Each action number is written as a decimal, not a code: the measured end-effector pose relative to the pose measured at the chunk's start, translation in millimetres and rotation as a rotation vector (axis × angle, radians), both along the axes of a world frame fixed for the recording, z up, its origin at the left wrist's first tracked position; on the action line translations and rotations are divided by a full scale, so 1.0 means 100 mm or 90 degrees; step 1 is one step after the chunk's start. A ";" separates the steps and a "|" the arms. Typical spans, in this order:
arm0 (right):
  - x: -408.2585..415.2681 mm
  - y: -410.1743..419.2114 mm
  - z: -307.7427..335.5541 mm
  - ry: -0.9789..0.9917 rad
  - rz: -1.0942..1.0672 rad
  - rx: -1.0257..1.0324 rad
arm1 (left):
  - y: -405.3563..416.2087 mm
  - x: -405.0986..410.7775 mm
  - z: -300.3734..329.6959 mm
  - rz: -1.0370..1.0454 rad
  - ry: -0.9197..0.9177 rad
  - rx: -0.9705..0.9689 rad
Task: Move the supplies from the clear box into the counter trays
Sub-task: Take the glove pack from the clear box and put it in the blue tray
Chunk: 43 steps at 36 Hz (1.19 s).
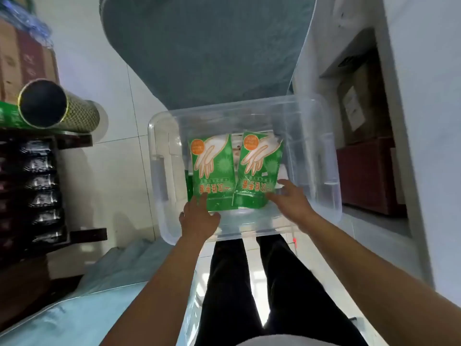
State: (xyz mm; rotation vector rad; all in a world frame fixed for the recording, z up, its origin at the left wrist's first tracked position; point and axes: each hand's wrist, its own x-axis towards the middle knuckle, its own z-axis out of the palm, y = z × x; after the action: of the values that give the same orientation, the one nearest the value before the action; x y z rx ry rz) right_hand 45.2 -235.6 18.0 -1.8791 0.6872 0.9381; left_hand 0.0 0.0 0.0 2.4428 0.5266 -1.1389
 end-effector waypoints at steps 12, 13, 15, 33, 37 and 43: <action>0.55 0.02 -1.15 0.202 -0.296 0.003 | 0.02 0.12 -0.62 -0.034 -0.003 -0.035; 0.58 0.01 -1.20 0.210 -0.295 0.011 | 0.02 0.14 -0.64 -0.034 -0.009 -0.037; 0.64 0.00 -1.26 0.219 -0.289 0.003 | 0.04 0.17 -0.67 -0.034 -0.017 -0.038; 0.49 -0.09 -0.06 -0.055 -0.085 -0.048 | 0.15 0.38 0.39 0.042 -0.135 -0.118; 0.51 -0.04 0.51 -0.176 0.104 -0.101 | 0.08 0.41 0.93 0.028 -0.272 -0.211; 0.59 0.05 1.34 -0.299 0.429 -0.133 | -0.05 0.72 1.73 -0.270 -0.437 -0.188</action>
State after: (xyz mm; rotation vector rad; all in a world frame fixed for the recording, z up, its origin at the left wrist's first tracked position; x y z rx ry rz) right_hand 104.0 -231.0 152.0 -2.4647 -0.1590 0.7833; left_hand 72.3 -4.6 172.6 2.5137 -0.3536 -0.3929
